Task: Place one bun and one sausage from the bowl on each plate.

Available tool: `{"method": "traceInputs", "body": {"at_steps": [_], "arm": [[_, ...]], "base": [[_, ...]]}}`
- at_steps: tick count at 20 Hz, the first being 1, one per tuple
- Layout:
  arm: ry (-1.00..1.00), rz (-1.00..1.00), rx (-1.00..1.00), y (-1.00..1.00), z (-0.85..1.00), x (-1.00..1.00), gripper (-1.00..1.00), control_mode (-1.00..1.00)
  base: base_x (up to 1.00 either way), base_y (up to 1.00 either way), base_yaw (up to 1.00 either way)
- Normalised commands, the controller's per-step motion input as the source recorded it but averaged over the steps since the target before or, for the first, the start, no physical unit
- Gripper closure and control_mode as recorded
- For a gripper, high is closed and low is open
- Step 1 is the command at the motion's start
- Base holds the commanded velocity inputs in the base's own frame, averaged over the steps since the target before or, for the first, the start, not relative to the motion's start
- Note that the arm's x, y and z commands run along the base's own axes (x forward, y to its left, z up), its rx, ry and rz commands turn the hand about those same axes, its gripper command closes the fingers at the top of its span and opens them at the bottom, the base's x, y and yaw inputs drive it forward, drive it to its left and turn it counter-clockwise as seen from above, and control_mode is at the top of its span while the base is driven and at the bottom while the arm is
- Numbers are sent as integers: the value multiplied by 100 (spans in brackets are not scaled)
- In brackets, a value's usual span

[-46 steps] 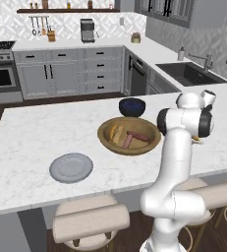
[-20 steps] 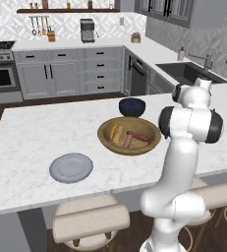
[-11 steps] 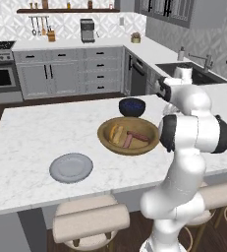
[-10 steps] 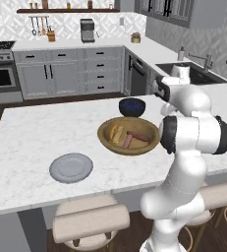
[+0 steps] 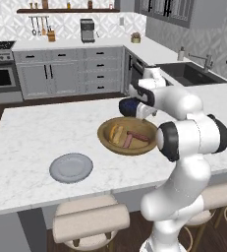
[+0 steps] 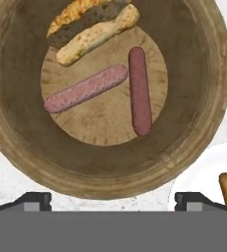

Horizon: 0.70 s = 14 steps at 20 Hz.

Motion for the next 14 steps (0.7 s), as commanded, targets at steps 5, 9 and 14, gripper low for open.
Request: {"method": "traceInputs", "body": {"at_steps": [5, 9, 14], "arm": [[4, 0, 5, 62, -53, 13, -100, -100], [10, 0, -1, -11, -58, 7, -100, -100], [6, 2, -3, -13, -51, 30, -100, -100]], "base": [[0, 0, 0], [0, 0, 0], [0, 0, 0]]}}
